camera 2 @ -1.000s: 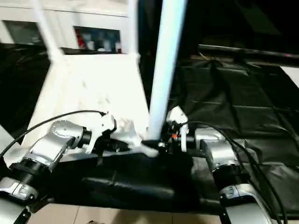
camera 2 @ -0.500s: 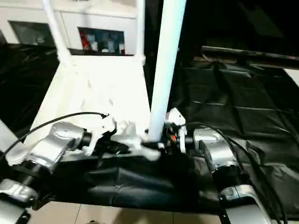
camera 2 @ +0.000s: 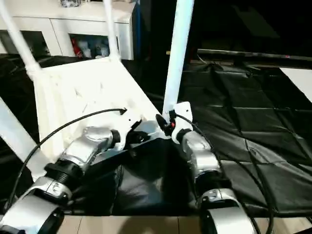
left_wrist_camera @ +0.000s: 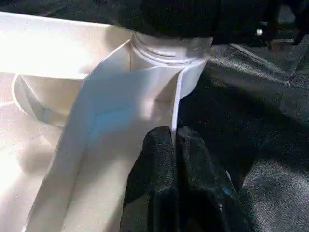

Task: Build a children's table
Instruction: Rotate leg to tighten

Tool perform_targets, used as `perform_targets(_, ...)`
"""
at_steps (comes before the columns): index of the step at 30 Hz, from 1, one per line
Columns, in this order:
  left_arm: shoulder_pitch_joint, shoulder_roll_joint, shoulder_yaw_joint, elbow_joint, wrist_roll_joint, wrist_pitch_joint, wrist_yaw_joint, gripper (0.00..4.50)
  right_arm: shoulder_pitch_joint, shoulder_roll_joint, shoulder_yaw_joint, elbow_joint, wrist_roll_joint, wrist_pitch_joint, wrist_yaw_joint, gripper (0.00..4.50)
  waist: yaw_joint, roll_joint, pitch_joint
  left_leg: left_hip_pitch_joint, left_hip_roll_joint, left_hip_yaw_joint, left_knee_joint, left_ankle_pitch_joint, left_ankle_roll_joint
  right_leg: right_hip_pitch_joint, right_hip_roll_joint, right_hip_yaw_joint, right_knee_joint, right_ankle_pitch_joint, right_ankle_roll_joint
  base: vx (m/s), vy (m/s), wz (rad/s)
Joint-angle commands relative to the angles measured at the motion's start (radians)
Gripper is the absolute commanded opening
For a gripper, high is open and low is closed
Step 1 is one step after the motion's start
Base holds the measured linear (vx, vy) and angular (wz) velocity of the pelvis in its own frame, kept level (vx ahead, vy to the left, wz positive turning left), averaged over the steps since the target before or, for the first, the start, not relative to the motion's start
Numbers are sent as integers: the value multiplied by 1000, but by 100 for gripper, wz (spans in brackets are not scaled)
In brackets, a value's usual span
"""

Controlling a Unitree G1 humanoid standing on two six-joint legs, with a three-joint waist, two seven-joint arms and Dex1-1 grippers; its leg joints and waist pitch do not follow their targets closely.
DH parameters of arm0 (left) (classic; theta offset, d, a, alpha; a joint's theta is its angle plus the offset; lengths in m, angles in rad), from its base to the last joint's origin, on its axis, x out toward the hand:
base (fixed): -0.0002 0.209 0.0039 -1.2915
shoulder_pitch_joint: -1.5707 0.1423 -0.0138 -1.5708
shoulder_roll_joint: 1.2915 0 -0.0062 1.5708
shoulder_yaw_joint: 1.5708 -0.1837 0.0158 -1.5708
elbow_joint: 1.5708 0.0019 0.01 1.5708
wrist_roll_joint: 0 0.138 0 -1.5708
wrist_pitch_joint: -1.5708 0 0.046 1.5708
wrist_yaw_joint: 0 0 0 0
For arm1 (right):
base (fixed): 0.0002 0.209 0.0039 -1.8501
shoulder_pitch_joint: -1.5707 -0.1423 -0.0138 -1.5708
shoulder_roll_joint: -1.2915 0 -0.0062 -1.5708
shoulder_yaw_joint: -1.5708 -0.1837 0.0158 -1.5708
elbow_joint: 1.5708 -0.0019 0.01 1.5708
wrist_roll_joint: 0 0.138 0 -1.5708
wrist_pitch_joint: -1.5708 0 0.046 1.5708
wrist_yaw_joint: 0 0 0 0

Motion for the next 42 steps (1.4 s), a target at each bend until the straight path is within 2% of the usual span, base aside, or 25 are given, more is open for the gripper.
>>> perform_targets(1,-21,-20,18,4,-26,-38,-1,0,28,89,106,16,26,37,220,299,3,-8,-42,7,33,-22,-65,-314,26,26,-67,30,-95,-278,-182,0,0,0)
perform_targets(3,-14,0,10,-8,-28,-37,-41,0,31,65,111,5,26,41,256,316,2,-7,-45,5,34,-21,-64,-291,33,29,-67,30,-92,-244,-189,0,0,0)
perform_targets(6,-10,12,2,-13,-29,-44,-67,0,32,51,116,-2,29,48,279,316,1,-7,-45,3,35,-20,-63,-256,42,32,-67,30,-87,-196,-206,0,0,0)
perform_targets(8,22,78,-35,-64,-41,-39,-198,0,59,-36,149,-68,54,76,463,316,2,-6,-44,5,36,-21,-63,-262,42,32,-67,28,-88,-202,-213,0,0,0)
perform_targets(9,22,78,-35,-64,-41,-39,-198,0,59,-36,149,-68,54,76,463,316,4,-6,-44,4,37,-21,-62,-270,54,34,-64,28,-88,-202,-211,0,0,0)
perform_targets(10,37,112,-51,-88,-46,-49,-270,0,72,-85,162,-103,70,93,564,316,4,-5,-44,3,38,-22,-64,-259,58,35,-66,29,-87,-186,-213,0,0,0)
perform_targets(11,37,112,-51,-88,-46,-49,-270,0,72,-85,162,-103,70,93,564,316,3,-4,-46,4,41,-19,-61,-252,61,33,-65,30,-83,-152,-225,0,0,0)
perform_targets(12,51,145,-64,-113,-54,-56,-336,0,84,-138,176,-137,84,113,656,316,4,-5,-45,3,39,-20,-62,-247,64,35,-64,29,-83,-146,-229,0,0,0)
perform_targets(14,72,188,-79,-157,-78,-47,-440,0,91,-214,193,-162,88,124,775,316,11,-2,-46,5,43,-16,-59,-232,70,36,-61,26,-77,-113,-246,0,0,0)
perform_targets(15,72,188,-79,-157,-78,-47,-440,0,91,-214,193,-162,88,124,775,316,16,1,-45,6,46,-14,-59,-228,68,33,-60,25,-75,-98,-256,0,0,0)
perform_targets(18,83,216,-92,-185,-87,-41,-500,0,87,-259,201,-166,76,123,844,316,28,-2,-46,9,46,-11,-56,-218,62,31,-62,25,-71,-83,-268,0,0,0)
perform_targets(19,87,225,-96,-191,-86,-44,-516,0,85,-276,205,-168,70,123,871,291,30,-1,-46,10,46,-11,-56,-219,60,30,-63,26,-72,-85,-268,0,0,0)
perform_targets(21,94,240,-103,-204,-89,-40,-540,0,86,-298,216,-180,69,131,909,291,35,-2,-44,10,46,-11,-58,-227,53,30,-64,26,-73,-105,-262,0,0,0)
perform_targets(23,102,262,-107,-216,-92,-36,-565,0,87,-321,232,-197,70,145,947,268,41,-4,-44,11,46,-11,-57,-227,49,31,-63,27,-73,-113,-256,0,0,0)
perform_targets(25,105,270,-108,-220,-94,-33,-574,0,87,-324,240,-201,74,153,955,246,48,-3,-46,12,46,-11,-57,-216,50,29,-63,26,-71,-100,-253,0,0,0)
perform_targets(27,107,271,-106,-225,-93,-29,-578,0,89,-319,244,-206,78,163,962,246,48,-4,-45,11,45,-11,-57,-217,47,30,-63,26,-71,-104,-250,0,0,0)
perform_targets(28,107,271,-106,-226,-93,-29,-578,0,89,-318,244,-206,79,164,962,228,48,-4,-45,10,44,-12,-58,-217,43,31,-64,26,-71,-111,-248,0,0,0)
perform_targets(32,111,267,-99,-226,-87,-30,-558,0,102,-299,243,-207,81,171,947,216,48,-6,-46,10,44,-12,-57,-213,40,30,-64,26,-71,-115,-244,0,0,0)
perform_targets(35,98,231,-70,-194,-73,-34,-450,0,127,-258,215,-203,89,174,852,212,48,-9,-45,9,44,-12,-57,-210,42,30,-64,27,-71,-112,-242,0,0,0)
perform_targets(37,86,209,-55,-175,-68,-25,-384,0,136,-234,197,-196,90,170,786,211,44,-9,-41,11,42,-15,-61,-245,28,27,-66,27,-78,-178,-231,0,0,0)
perform_targets(38,76,189,-42,-158,-64,-18,-332,0,140,-213,183,-187,87,169,729,210,40,-11,-36,13,41,-17,-65,-286,12,24,-69,28,-89,-284,-203,0,0,0)
perform_targets(39,63,166,-26,-136,-61,-13,-272,0,141,-191,168,-172,78,162,658,209,39,-9,-34,16,42,-18,-66,-304,4,20,-70,30,-93,-319,-194,0,0,0)
perform_targets(40,33,111,6,-82,-52,-4,-141,0,146,-136,140,-137,61,137,511,209,33,-10,-30,19,40,-21,-69,-340,-12,14,-71,29,-101,-401,-171,0,0,0)
perform_targets(41,25,98,13,-69,-50,-2,-109,0,148,-122,134,-129,56,132,478,208,30,-10,-31,22,40,-24,-70,-354,-25,12,-73,29,-102,-431,-162,0,0,0)
perform_targets(42,0,46,40,-24,-53,7,-8,0,147,-74,121,-94,34,121,355,207,25,-15,-34,17,37,-29,-72,-361,-32,18,-74,26,-103,-463,-142,0,0,0)
